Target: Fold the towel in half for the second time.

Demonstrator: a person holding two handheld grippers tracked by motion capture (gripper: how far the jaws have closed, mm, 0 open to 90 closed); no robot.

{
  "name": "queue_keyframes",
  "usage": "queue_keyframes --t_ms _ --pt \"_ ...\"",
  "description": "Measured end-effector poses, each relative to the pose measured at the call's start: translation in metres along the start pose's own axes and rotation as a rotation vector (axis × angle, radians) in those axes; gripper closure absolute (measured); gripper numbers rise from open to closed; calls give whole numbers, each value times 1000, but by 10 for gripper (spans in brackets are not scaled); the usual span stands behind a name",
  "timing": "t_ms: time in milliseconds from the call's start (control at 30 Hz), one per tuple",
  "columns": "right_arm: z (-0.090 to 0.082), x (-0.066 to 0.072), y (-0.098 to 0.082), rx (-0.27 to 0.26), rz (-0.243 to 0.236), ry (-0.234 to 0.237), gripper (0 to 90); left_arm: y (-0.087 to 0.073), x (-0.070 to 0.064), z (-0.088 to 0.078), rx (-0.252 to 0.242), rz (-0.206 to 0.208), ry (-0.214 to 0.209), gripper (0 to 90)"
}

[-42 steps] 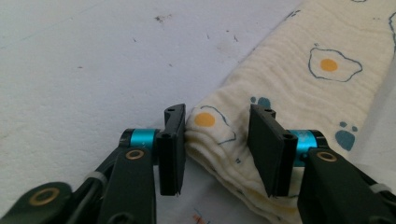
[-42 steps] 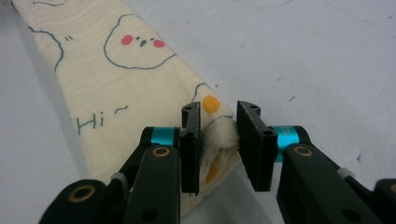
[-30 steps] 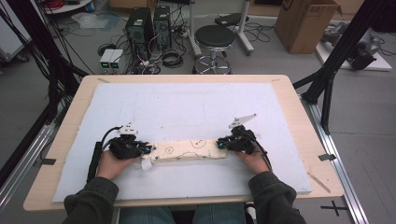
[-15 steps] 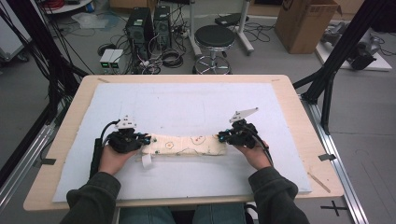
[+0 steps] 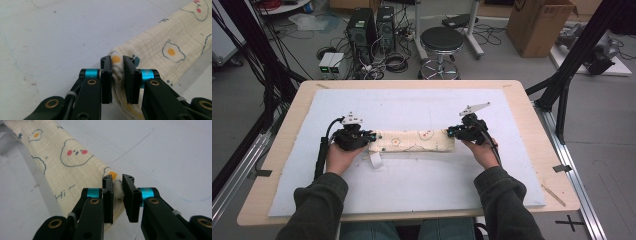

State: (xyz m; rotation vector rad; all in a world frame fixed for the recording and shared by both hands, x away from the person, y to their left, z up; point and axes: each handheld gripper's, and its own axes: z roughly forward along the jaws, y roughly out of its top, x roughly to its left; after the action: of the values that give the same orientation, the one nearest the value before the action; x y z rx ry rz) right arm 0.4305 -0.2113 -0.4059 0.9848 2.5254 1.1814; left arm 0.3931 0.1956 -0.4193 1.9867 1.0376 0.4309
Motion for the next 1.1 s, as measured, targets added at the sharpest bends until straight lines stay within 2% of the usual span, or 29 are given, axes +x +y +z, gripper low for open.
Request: queue_keyframes --t_ms 100,167,233,333,500,633,900,1033,1100 --pt "8 -5 1 8 10 -14 792 2 3 6 2 -2 11 774" --pt "12 -9 0 11 17 -23 778 0 5 10 7 -18 18 747" --pt "17 -12 -1 13 26 -32 742 -1 8 12 30 -23 50 670" --pt "18 -15 -2 4 43 -29 678 -2 13 10 24 -55 60 579" --pt "9 -18 -3 -38 64 -32 625 0 12 2 -14 -59 50 577" --pt "3 -16 -2 -49 71 -26 604 -1 10 -3 -1 -35 36 577" --pt "-2 -9 0 -73 73 -10 534 0 7 -18 -25 -12 1 560" --pt "-4 -6 1 -86 85 7 490 -1 8 -24 -34 -13 -2 531" --pt "-5 -4 2 -82 76 6 473 -2 8 -27 -43 -18 -10 521"
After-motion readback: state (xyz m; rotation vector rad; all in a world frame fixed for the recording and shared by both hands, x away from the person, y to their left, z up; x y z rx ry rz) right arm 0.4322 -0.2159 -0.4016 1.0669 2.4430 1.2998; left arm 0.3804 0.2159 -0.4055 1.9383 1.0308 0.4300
